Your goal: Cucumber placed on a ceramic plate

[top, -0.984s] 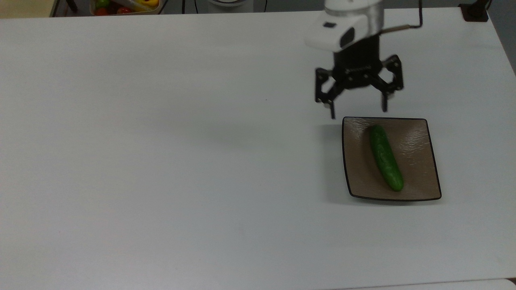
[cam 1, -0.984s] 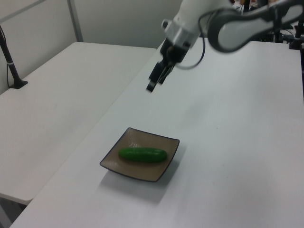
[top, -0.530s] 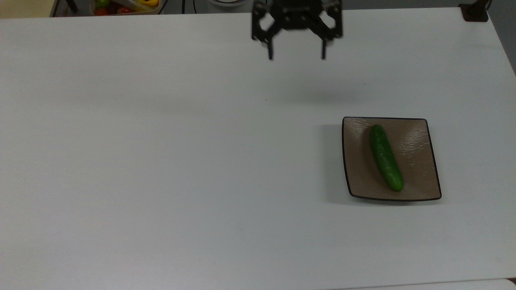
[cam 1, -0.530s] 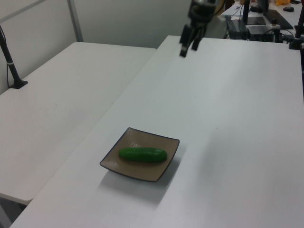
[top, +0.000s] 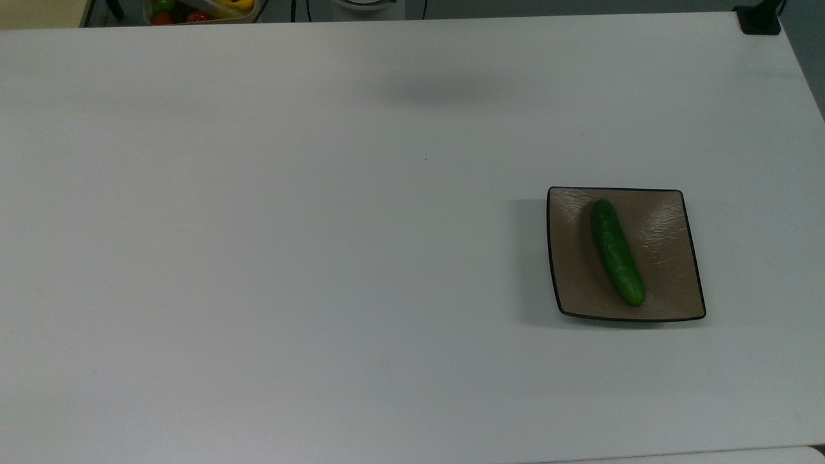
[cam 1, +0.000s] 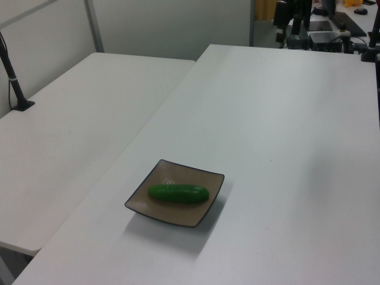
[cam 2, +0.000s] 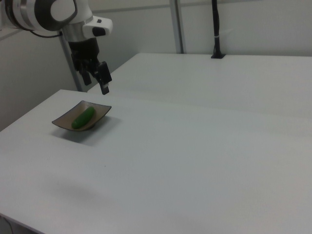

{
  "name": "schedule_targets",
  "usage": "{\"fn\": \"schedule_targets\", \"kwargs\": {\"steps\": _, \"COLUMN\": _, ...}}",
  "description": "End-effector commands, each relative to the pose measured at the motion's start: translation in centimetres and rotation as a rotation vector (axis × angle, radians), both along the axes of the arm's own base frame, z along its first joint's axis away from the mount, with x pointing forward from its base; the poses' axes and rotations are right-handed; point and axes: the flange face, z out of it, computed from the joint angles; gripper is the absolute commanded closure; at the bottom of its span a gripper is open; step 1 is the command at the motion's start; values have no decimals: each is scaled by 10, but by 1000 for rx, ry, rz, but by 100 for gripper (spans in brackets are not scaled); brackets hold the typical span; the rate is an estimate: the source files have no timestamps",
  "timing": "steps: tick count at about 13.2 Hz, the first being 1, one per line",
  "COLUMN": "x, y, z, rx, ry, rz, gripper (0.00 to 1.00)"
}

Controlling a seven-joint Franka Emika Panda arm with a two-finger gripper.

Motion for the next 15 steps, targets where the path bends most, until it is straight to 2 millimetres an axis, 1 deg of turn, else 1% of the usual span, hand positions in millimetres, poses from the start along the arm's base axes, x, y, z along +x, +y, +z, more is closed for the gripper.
{"fn": "schedule_targets", "kwargs": {"steps": 1, "x": -19, "y": -2, "z": -10, "rx": -8, "ry": 20, "rz": 61, "gripper": 0}}
{"fn": "schedule_targets", "kwargs": {"steps": 2, "x": -18, "y": -2, "z": -11, "rx": -13, "ry": 17, "rz": 84, "gripper": 0}}
{"fn": "schedule_targets", "kwargs": {"steps": 4, "x": -12, "y": -11, "z": -11, "rx": -13, "ry": -11, "rz": 119, "gripper": 0}}
{"fn": "schedule_targets", "kwargs": {"steps": 5, "x": -8, "y": -16, "z": -11, "rx": -16, "ry": -31, "rz": 154, "gripper": 0}}
{"fn": "schedule_targets", "kwargs": {"steps": 6, "x": 0, "y": -16, "z": -14, "rx": -19, "ry": -63, "rz": 192, "gripper": 0}}
{"fn": "schedule_targets", "kwargs": {"steps": 8, "x": 8, "y": -21, "z": -17, "rx": -26, "ry": -96, "rz": 215, "gripper": 0}}
{"fn": "schedule_targets", "kwargs": {"steps": 9, "x": 9, "y": -25, "z": -21, "rx": -27, "ry": -92, "rz": 221, "gripper": 0}}
{"fn": "schedule_targets", "kwargs": {"steps": 11, "x": 11, "y": -28, "z": -19, "rx": -31, "ry": -109, "rz": 237, "gripper": 0}}
{"fn": "schedule_targets", "kwargs": {"steps": 15, "x": 14, "y": -25, "z": -25, "rx": -32, "ry": -99, "rz": 252, "gripper": 0}}
